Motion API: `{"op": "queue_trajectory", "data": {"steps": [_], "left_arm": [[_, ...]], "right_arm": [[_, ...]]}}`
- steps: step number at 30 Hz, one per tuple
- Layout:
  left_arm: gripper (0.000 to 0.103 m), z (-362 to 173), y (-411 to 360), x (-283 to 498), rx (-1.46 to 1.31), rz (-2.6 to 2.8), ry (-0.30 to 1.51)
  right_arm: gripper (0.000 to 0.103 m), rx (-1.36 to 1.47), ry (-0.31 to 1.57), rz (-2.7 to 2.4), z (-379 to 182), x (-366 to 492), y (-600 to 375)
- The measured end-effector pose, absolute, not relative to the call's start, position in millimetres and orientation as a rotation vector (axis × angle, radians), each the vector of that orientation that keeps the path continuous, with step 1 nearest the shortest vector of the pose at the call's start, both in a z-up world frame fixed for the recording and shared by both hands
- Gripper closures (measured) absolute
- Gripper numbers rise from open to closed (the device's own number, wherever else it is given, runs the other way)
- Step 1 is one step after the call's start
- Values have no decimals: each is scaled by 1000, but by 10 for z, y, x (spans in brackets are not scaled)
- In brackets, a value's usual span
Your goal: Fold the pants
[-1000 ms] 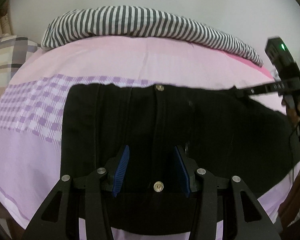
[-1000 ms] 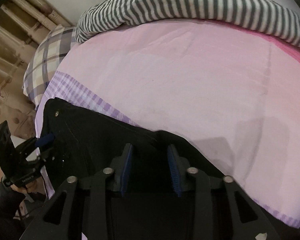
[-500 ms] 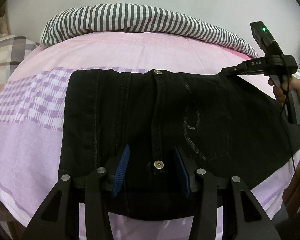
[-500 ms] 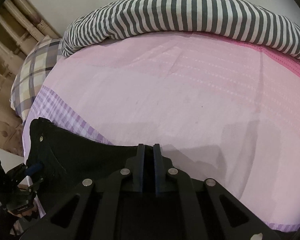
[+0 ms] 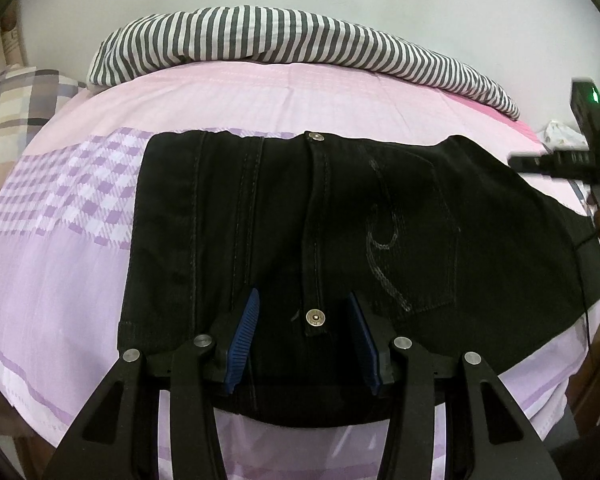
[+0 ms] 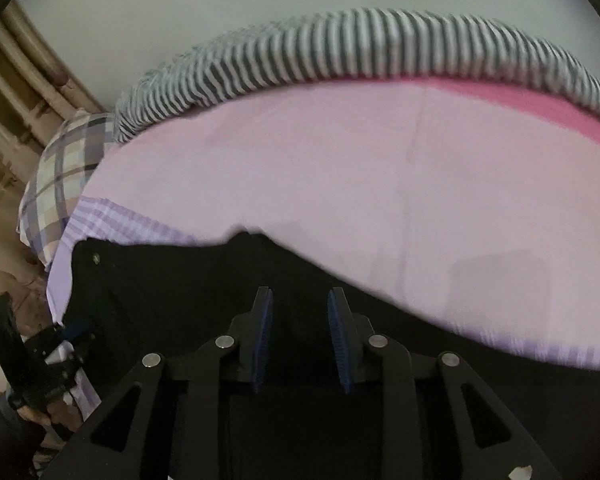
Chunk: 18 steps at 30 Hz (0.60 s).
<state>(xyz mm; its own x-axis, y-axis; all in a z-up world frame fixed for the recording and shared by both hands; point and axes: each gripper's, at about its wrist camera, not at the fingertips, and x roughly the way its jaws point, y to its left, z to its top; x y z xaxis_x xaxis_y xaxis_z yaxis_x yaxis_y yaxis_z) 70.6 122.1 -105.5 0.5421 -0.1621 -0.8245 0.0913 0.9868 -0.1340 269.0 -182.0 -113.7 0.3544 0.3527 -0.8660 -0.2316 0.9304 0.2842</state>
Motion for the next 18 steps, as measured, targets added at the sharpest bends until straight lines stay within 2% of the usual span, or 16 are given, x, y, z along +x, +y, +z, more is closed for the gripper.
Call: {"op": "queue_trajectory", "data": {"steps": [10, 13, 15, 18], "left_arm": [[56, -1065, 1199, 617, -66, -143, 985], [56, -1067, 1188, 593, -55, -140, 986], [56, -1062, 1183, 593, -54, -138, 988], [56, -1027, 1172, 600, -62, -127, 991]], "right_arm": [[78, 249, 1145, 280, -1355, 2541, -2111], [73, 279, 1116, 256, -1288, 2441, -2196], [65, 318, 1085, 247, -1217, 2305, -2333], [63, 416, 1043, 202, -1128, 2024, -2710]]}}
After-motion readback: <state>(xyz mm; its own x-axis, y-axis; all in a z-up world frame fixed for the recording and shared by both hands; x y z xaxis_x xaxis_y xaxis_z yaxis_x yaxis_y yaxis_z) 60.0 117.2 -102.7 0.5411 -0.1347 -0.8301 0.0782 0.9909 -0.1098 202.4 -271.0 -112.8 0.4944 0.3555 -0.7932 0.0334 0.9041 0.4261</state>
